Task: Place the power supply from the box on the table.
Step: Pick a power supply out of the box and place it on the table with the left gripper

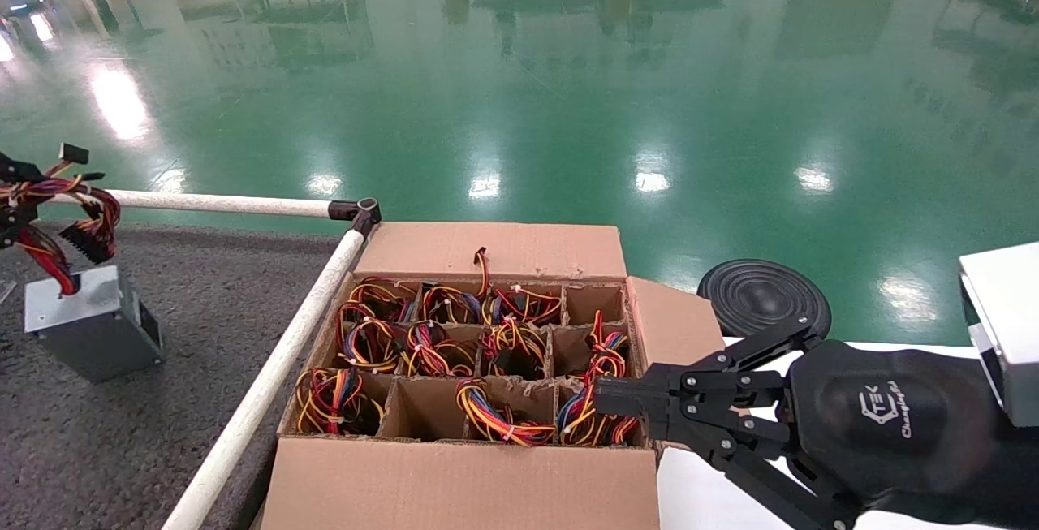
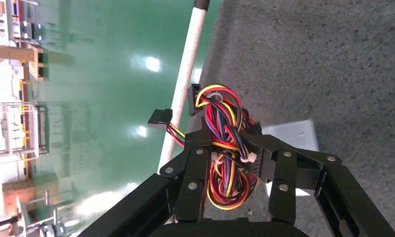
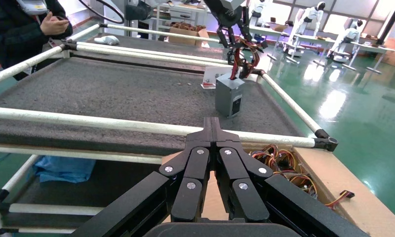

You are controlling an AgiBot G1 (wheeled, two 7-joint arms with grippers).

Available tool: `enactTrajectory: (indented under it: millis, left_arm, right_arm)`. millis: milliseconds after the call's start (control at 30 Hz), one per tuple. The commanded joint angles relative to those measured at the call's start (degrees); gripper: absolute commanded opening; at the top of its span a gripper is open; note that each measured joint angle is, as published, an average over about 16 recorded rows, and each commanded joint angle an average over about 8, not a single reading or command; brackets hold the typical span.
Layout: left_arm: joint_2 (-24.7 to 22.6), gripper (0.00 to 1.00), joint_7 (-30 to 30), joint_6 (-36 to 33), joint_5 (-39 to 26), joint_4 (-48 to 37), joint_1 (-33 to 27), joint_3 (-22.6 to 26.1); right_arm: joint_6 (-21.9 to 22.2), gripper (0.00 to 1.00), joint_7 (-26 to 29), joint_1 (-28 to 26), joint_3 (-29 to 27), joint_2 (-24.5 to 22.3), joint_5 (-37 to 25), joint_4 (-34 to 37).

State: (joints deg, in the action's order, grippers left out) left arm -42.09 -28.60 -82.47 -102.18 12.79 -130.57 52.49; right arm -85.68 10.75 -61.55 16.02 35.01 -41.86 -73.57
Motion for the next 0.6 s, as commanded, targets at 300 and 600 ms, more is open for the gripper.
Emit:
enactTrajectory:
  millis: [300, 600]
  left_arm:
    - [0.5, 0.00, -1.0, -0.2, 0.3, -2.0, 0.0, -0.1]
    - [1.3, 0.00, -1.8, 0.7, -0.1, -3.1, -0.7, 0.1]
  right_arm:
    - [0.0, 0.00, 0.0, 0.0, 0.0, 0.0, 0.0, 0.0]
    - [0.0, 0.00, 0.0, 0.0, 0.0, 0.0, 0.0, 0.0]
